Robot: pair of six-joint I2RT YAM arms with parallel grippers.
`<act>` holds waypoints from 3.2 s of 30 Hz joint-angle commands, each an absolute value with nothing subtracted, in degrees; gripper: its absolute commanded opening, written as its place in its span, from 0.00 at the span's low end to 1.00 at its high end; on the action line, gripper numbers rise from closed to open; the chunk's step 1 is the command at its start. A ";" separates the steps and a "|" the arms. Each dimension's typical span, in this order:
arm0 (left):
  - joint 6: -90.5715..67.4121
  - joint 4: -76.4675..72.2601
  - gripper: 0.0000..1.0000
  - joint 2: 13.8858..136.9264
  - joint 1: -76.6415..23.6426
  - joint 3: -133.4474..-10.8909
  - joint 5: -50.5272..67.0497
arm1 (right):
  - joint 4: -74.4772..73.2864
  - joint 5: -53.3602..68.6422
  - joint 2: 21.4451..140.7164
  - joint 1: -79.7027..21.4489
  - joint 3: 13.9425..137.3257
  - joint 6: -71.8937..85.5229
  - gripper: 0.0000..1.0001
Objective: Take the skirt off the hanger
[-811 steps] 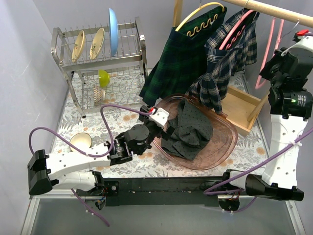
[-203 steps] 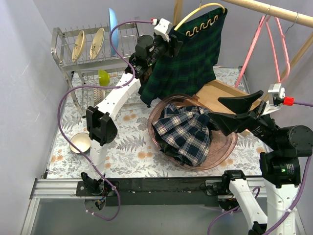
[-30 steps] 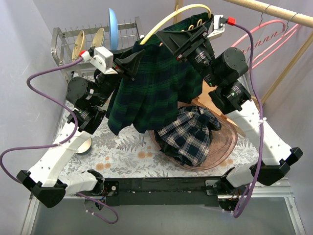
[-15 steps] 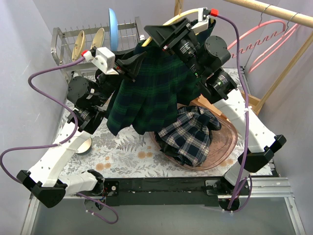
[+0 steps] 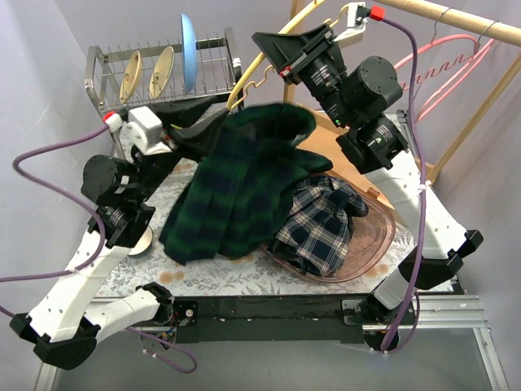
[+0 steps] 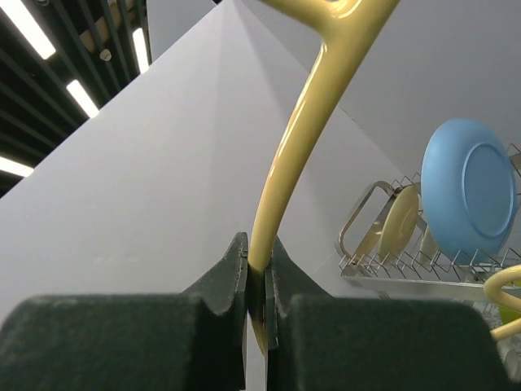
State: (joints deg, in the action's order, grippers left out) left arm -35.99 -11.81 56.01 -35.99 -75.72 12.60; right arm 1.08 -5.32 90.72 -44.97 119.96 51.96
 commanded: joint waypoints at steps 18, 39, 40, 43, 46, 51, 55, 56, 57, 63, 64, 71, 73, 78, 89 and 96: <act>-68.98 11.59 0.76 47.90 -36.21 -51.43 -14.31 | 7.38 -7.21 72.43 -44.91 103.19 39.99 0.01; -58.71 16.00 0.95 73.03 -36.04 -48.52 -14.76 | 5.89 -6.68 67.15 -44.91 101.43 36.91 0.01; -58.45 16.00 0.92 74.78 -36.04 -48.60 -14.94 | 5.89 -6.85 67.15 -44.91 101.43 36.91 0.01; -57.83 16.78 0.30 76.29 -36.04 -50.71 -14.24 | 5.89 -6.68 66.80 -44.91 101.34 36.91 0.01; -57.48 18.98 0.00 74.11 -36.12 -54.22 -13.27 | 5.71 -6.86 66.53 -44.91 101.42 36.57 0.01; -56.95 21.01 0.00 68.47 -36.12 -62.30 -10.38 | 5.97 -7.21 65.39 -44.91 100.11 36.21 0.01; -56.78 20.74 0.00 66.01 -36.21 -70.99 -4.06 | 6.15 -7.64 64.78 -44.91 99.14 36.12 0.01; -56.69 20.74 0.00 65.92 -36.21 -72.76 -2.39 | 6.07 -7.82 64.69 -44.91 99.14 35.95 0.01; -56.69 20.83 0.00 65.83 -36.21 -74.43 -1.68 | 6.06 -8.08 64.51 -44.91 99.14 35.95 0.01; -51.08 23.63 0.28 67.49 -36.21 -81.92 -3.06 | 6.15 -8.17 63.20 -44.91 97.91 35.60 0.01; -49.06 23.90 0.51 67.93 -36.21 -81.04 -2.82 | 6.24 -8.17 62.93 -44.91 97.56 35.60 0.01; -39.03 26.63 0.82 74.42 -35.42 -78.75 6.14 | 7.03 -8.88 60.56 -44.91 95.01 35.07 0.01; -37.71 28.47 0.83 76.89 -34.37 -80.68 8.34 | 7.12 -8.79 60.21 -44.91 94.75 34.72 0.01; -36.21 28.31 0.82 83.83 -30.43 -80.95 12.82 | 7.03 -9.14 59.15 -44.91 94.40 33.84 0.01; -34.98 26.63 0.32 90.26 -28.12 -79.28 20.74 | 7.56 -10.46 58.01 -44.91 92.90 32.34 0.01; -36.73 29.62 0.00 88.33 -28.21 -87.69 21.10 | 7.65 -10.37 58.53 -44.91 93.69 32.61 0.01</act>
